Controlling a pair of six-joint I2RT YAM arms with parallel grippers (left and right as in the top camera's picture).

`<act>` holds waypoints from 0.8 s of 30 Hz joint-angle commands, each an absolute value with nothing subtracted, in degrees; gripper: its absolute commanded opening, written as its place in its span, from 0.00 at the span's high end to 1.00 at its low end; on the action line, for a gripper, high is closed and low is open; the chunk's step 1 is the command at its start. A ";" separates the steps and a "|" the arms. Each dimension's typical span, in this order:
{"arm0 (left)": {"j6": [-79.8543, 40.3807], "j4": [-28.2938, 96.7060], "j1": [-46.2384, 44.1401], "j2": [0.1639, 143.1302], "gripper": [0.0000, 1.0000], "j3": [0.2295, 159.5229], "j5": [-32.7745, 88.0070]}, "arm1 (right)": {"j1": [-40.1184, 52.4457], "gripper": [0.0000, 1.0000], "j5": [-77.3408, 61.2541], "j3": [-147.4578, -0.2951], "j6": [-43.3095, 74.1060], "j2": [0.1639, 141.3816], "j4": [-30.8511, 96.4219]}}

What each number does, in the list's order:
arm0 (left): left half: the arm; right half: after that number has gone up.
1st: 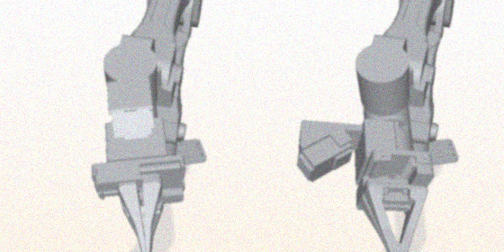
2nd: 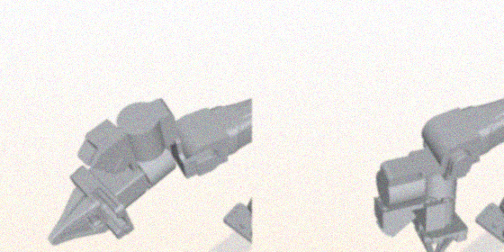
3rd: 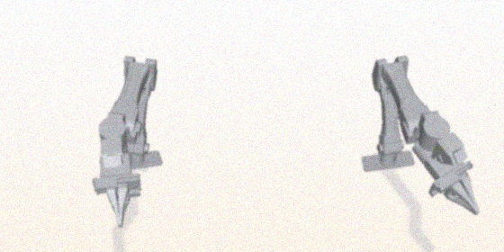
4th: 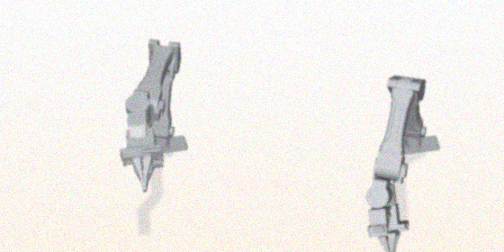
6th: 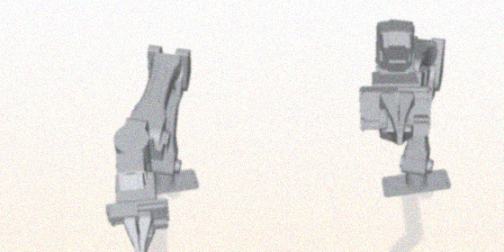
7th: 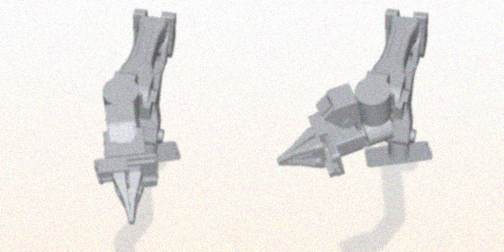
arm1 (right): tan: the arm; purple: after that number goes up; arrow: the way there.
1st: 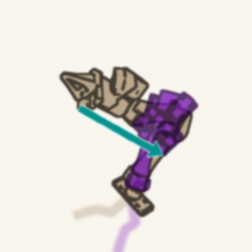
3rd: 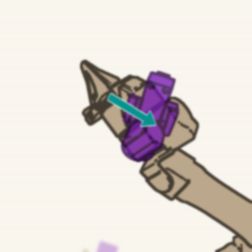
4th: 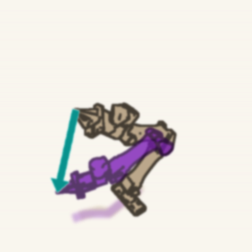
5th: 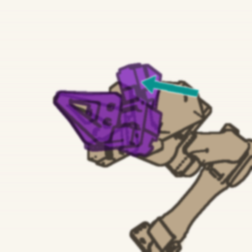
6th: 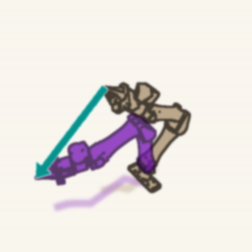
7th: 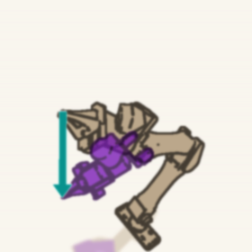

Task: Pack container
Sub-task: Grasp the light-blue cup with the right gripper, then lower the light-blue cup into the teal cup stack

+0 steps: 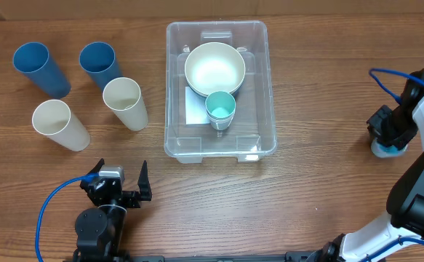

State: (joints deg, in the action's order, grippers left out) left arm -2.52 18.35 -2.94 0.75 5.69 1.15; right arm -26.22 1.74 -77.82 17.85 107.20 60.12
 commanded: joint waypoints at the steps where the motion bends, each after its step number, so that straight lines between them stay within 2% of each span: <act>1: -1.41 18.22 -2.59 0.25 0.00 5.54 1.93 | -26.44 0.96 2.26 -77.65 17.61 106.50 59.70; 4: -1.41 18.22 -2.59 0.25 0.00 5.54 1.96 | -25.82 0.96 1.23 -80.44 17.61 106.50 60.75; 6: -1.43 18.22 -2.59 0.25 0.00 5.54 1.96 | -24.21 0.96 1.26 -87.46 17.58 106.50 64.77; 7: -1.43 18.22 -2.59 0.25 0.00 5.54 1.93 | -21.37 0.96 1.17 -97.17 17.61 106.50 69.89; 9: -1.43 18.22 -2.59 0.25 0.00 5.54 1.93 | -17.89 0.96 -1.06 -106.54 17.63 106.50 74.59; 15: -1.43 18.22 -2.59 0.25 0.00 5.54 1.96 | 1.76 0.96 -6.13 -128.42 17.28 106.50 88.12; 18: -1.43 18.22 -2.59 0.25 0.00 5.54 1.96 | 13.47 0.96 -4.38 -130.23 16.29 106.50 91.50; 24: -1.43 18.22 -2.59 0.25 0.00 5.54 1.96 | 28.01 0.96 -2.94 -128.20 16.27 106.52 92.90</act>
